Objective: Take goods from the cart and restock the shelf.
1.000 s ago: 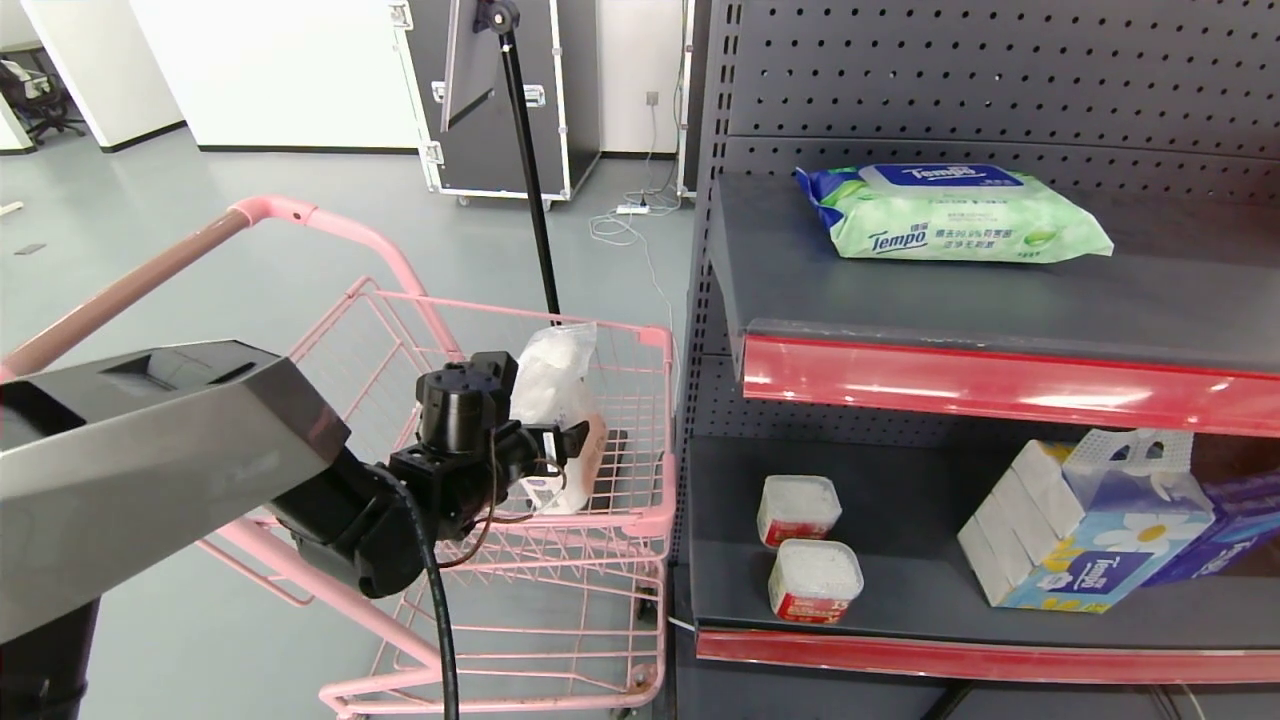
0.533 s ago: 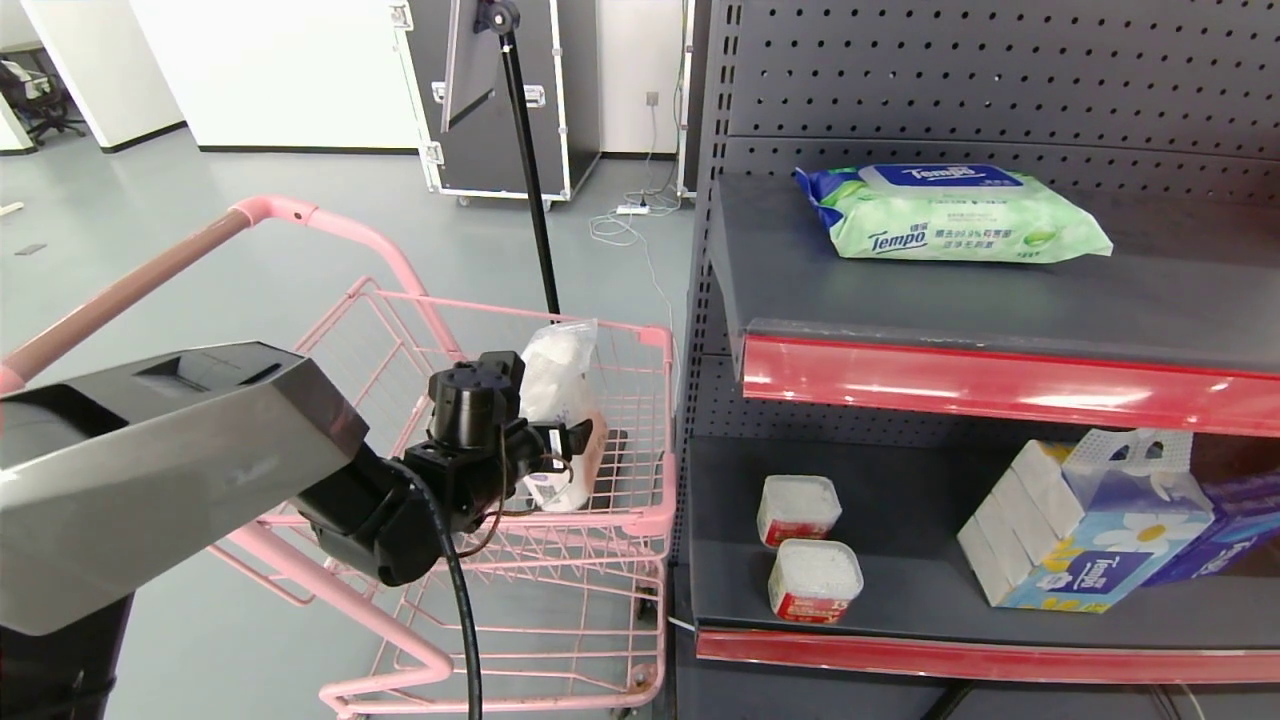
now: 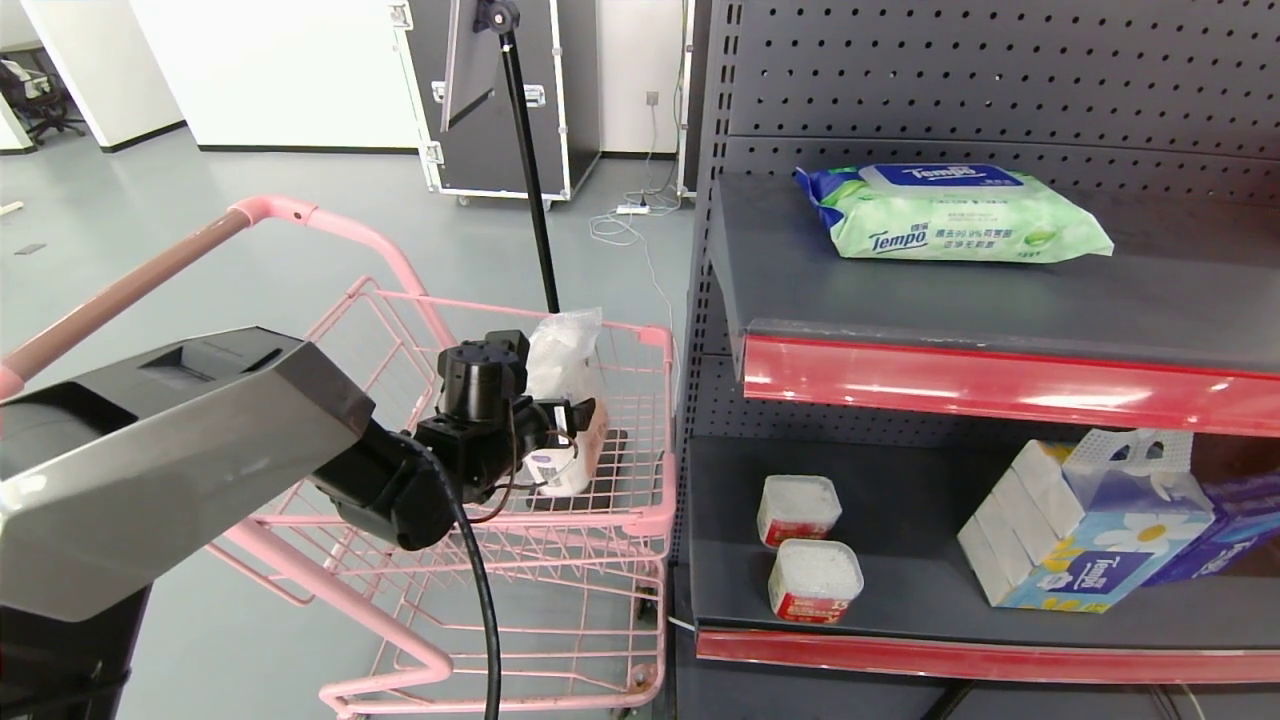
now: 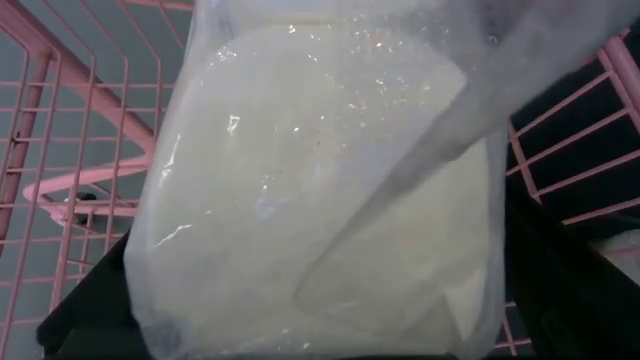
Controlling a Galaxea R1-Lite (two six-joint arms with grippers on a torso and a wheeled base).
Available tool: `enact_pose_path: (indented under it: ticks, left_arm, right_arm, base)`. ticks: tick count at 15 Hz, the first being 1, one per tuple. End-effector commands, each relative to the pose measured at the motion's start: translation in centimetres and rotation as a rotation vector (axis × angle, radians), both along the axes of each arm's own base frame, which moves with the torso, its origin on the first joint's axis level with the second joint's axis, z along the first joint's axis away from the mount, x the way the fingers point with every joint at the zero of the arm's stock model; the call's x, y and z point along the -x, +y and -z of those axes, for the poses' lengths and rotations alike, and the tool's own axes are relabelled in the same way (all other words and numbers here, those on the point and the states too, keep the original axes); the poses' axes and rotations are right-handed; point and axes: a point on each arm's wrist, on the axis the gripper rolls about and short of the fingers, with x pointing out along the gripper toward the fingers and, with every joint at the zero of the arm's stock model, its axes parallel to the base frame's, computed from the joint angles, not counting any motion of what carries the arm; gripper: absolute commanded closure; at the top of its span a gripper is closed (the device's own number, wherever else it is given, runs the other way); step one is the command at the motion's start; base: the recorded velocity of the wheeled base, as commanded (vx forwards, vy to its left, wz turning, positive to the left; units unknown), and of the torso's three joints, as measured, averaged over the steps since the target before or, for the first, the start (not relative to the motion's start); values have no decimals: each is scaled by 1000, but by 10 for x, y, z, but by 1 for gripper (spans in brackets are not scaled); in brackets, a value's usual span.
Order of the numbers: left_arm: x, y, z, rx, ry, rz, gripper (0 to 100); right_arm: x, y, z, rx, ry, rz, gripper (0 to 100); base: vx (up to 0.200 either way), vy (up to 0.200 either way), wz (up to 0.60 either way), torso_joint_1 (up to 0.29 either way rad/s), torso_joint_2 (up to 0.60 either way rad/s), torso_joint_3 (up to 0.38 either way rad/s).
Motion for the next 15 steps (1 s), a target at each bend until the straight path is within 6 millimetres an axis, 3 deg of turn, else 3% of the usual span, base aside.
enact_pose_path:
  ticks: [1, 8, 11, 15]
  left_arm:
    - [0, 1, 2, -6, 2, -12, 100]
    - [-1, 2, -2, -5, 2, -6, 100]
    - [0, 13, -25, 15, -43, -29, 100]
    - [23, 30, -86, 54, -125, -47, 100]
  right_arm:
    - [0, 0, 0, 0, 2, 0, 0]
    - [0, 0, 0, 2, 2, 0, 0]
    - [0, 0, 0, 3, 2, 0, 0]
    - [0, 0, 0, 3, 2, -2, 0]
  base:
    - [0, 0, 0, 0, 0, 0]
    - [0, 0, 0, 0, 0, 0]
    - [0, 0, 0, 0, 0, 0]
    - [0, 0, 0, 0, 0, 0]
